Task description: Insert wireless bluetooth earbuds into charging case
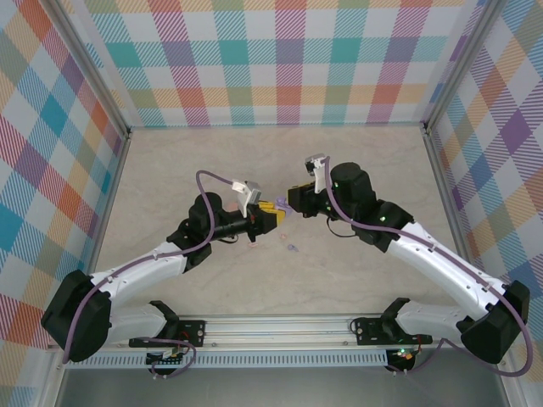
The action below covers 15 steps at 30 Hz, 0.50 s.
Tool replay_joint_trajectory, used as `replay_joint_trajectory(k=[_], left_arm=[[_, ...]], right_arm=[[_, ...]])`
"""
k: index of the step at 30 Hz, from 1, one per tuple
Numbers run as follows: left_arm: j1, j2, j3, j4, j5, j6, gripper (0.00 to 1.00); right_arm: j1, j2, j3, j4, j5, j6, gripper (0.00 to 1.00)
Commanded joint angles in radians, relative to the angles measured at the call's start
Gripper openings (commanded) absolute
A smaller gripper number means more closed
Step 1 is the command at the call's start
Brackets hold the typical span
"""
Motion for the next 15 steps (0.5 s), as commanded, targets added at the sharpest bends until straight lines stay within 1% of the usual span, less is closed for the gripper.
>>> replay_joint_trajectory(k=[1, 15], left_arm=[[-0.014, 0.006, 0.037, 0.049, 0.001, -0.032, 0.19], [-0.015, 0.011, 0.047, 0.064, 0.001, -0.077, 0.19]], right_arm=[[0.01, 0.012, -0.002, 0.04, 0.008, 0.007, 0.24], [0.016, 0.034, -0.005, 0.038, 0.018, 0.002, 0.24]])
